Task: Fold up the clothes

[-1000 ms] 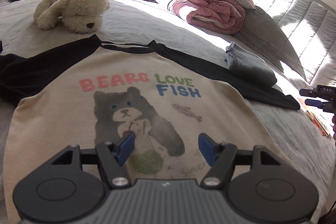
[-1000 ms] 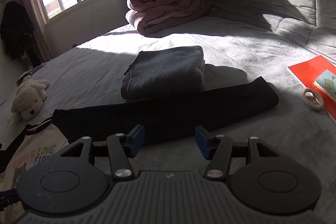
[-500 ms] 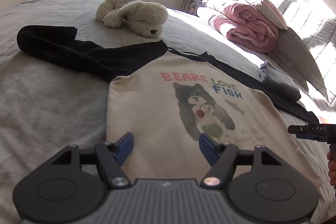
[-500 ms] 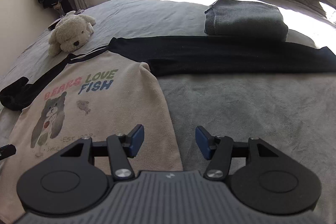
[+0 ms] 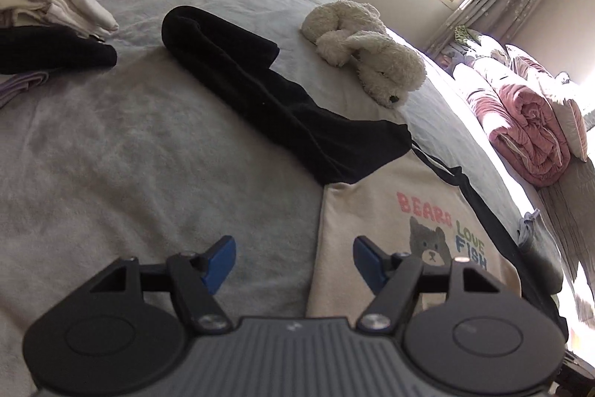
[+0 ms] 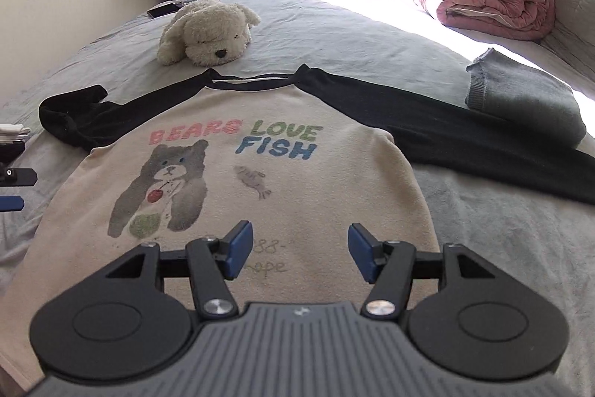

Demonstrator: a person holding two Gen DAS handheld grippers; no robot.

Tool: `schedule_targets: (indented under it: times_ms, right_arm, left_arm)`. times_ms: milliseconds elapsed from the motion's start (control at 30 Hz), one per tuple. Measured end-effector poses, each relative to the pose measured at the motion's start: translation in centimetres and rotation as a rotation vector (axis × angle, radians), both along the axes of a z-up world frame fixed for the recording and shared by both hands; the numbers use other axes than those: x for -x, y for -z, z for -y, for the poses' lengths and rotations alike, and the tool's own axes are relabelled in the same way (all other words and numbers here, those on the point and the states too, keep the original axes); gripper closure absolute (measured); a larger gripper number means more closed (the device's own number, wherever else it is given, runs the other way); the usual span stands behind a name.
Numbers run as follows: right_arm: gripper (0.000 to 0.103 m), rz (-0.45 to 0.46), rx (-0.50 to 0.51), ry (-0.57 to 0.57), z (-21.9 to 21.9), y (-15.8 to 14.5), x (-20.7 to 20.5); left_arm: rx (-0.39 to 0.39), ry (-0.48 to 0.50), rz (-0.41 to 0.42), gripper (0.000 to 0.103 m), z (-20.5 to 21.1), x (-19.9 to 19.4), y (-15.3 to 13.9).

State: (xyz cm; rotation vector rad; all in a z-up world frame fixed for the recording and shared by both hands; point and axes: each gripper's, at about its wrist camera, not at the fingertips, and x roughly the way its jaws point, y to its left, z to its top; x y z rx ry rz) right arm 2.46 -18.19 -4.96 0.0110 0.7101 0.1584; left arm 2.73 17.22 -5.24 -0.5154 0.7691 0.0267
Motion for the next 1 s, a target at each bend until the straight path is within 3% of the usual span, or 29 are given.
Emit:
schedule_targets:
  times_ms: [200, 400, 500, 567, 800, 1000]
  right_arm:
    - [0.042, 0.011, 0.033, -0.145, -5.8, -1.0, -3.1]
    - [0.043, 0.039, -0.107, -0.228, -11.6, -1.7, -8.3]
    - [0.063, 0.049, -0.149, -0.282, -14.7, -1.6, -11.0]
    - [0.068, 0.043, -0.182, -0.308, -16.4, -1.5, -12.8]
    - [0.072, 0.003, -0.245, -0.370, -19.7, 0.0, -16.6]
    - [0.070, -0.058, -0.333, -0.388, -19.9, 3.2, -17.6]
  left_arm:
    - [-0.013, 0.018, 0.006, 0.030, -1.3, -2.5, -1.2]
    - [-0.050, -0.015, 0.027, 0.030, -3.2, -5.2, -2.4]
    - [-0.038, -0.067, 0.023, 0.030, -4.4, -6.4, -2.2]
    - [-0.013, -0.083, 0.020, 0.030, -4.8, -7.3, -2.0]
    - [-0.016, -0.122, 0.014, 0.030, -5.4, -9.4, -1.6]
    - [-0.091, -0.134, -0.004, 0.030, -5.4, -10.4, -0.9]
